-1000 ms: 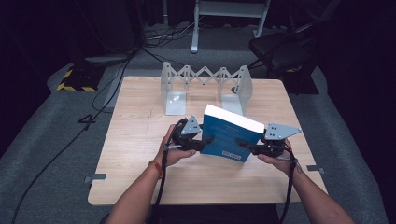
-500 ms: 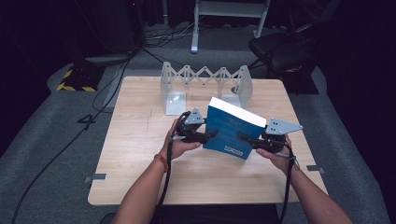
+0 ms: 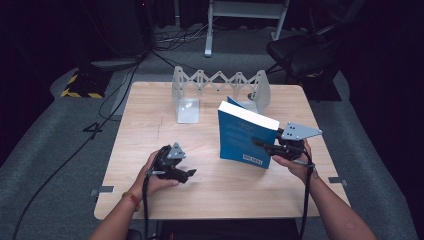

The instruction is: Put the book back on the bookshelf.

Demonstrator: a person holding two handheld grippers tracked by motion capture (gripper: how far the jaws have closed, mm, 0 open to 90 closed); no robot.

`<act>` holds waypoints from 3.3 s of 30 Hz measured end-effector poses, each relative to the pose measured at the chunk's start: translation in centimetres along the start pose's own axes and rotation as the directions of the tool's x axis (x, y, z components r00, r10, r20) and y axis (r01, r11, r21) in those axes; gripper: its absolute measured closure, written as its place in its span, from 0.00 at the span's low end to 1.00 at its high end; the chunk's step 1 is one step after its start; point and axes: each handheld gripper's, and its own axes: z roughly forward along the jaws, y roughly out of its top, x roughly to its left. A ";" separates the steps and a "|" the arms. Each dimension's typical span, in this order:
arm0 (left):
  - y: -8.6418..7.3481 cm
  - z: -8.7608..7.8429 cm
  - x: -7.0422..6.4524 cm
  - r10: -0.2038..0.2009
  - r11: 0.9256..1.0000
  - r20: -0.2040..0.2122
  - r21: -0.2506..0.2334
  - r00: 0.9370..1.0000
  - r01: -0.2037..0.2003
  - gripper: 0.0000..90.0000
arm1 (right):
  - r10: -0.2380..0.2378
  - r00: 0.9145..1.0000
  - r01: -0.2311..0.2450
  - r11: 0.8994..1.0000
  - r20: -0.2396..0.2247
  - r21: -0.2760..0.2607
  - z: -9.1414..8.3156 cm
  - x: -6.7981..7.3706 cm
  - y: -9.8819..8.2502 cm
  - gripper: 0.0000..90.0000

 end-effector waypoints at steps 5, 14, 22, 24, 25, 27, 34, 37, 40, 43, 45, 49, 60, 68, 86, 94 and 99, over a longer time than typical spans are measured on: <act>-2.5 -0.8 0.5 -0.015 0.999 0.015 0.030 1.000 0.014 0.26 | 0.013 1.000 -0.013 1.000 0.008 -0.001 -0.2 -0.8 0.7 0.69; -4.7 -1.2 1.5 -0.056 0.998 -0.033 0.030 0.998 0.057 0.25 | -0.010 0.996 0.004 0.998 0.094 0.064 0.6 -2.6 2.4 0.69; -4.9 -1.1 1.6 -0.074 0.997 -0.021 0.011 0.997 0.074 0.24 | -0.016 0.985 0.000 0.996 0.172 0.094 1.1 -4.7 3.5 0.69; -4.9 -1.0 1.7 -0.073 0.997 -0.027 0.008 0.997 0.074 0.24 | -0.020 0.979 -0.001 0.995 0.204 0.100 1.1 -5.3 3.8 0.69; -4.9 -1.0 1.6 -0.075 0.997 -0.027 0.006 0.997 0.075 0.24 | -0.017 0.974 -0.005 0.995 0.228 0.095 1.0 -5.8 4.0 0.69; -4.9 -0.9 1.6 -0.078 0.997 -0.030 -0.001 0.997 0.078 0.22 | -0.006 0.968 -0.014 0.997 0.250 0.077 0.6 -6.6 4.3 0.69; -4.8 -0.6 1.5 -0.097 0.995 -0.049 0.002 0.994 0.097 0.18 | 0.015 0.944 -0.037 0.997 0.330 0.061 0.3 -8.6 5.8 0.69; -4.7 -0.6 1.4 -0.099 0.995 -0.053 0.004 0.994 0.100 0.17 | 0.014 0.939 -0.037 0.997 0.344 0.060 0.9 -9.0 6.1 0.69; -4.7 -0.6 1.4 -0.099 0.995 -0.052 0.003 0.994 0.100 0.17 | -0.001 0.936 -0.031 0.996 0.353 0.084 1.9 -9.3 6.4 0.69; -4.8 -0.6 1.4 -0.099 0.995 -0.052 0.003 0.994 0.099 0.17 | 0.023 0.932 -0.060 0.994 0.361 0.093 3.0 -9.8 6.4 0.69; -4.8 -0.6 1.4 -0.094 0.995 -0.052 0.003 0.994 0.095 0.17 | 0.039 0.928 -0.075 0.994 0.370 0.084 3.5 -10.2 6.4 0.69; -4.8 -0.6 1.5 -0.091 0.996 -0.052 0.004 0.995 0.091 0.17 | 0.050 0.918 -0.087 0.993 0.393 0.077 4.3 -10.9 6.7 0.69; -4.8 -0.6 1.5 -0.074 0.997 -0.021 0.000 0.997 0.074 0.18 | 0.092 0.884 -0.131 0.990 0.457 0.054 6.8 -12.3 7.4 0.69; -4.8 -0.7 1.5 -0.060 0.998 -0.006 0.001 0.998 0.060 0.18 | 0.117 0.859 -0.162 0.986 0.498 0.048 9.5 -13.0 7.5 0.69; -4.8 -0.7 1.4 -0.048 0.999 0.007 0.000 0.999 0.048 0.18 | 0.210 0.804 -0.173 0.978 0.556 -0.119 10.8 -11.6 4.2 0.69; -4.8 -0.7 1.3 -0.043 0.999 0.000 0.001 0.999 0.043 0.20 | 0.220 0.810 -0.163 0.975 0.543 -0.153 9.7 -10.4 2.4 0.68; -4.8 -0.7 1.3 -0.043 0.999 0.000 0.000 0.999 0.043 0.19 | 0.205 0.826 -0.160 0.978 0.526 -0.130 8.3 -9.4 1.4 0.67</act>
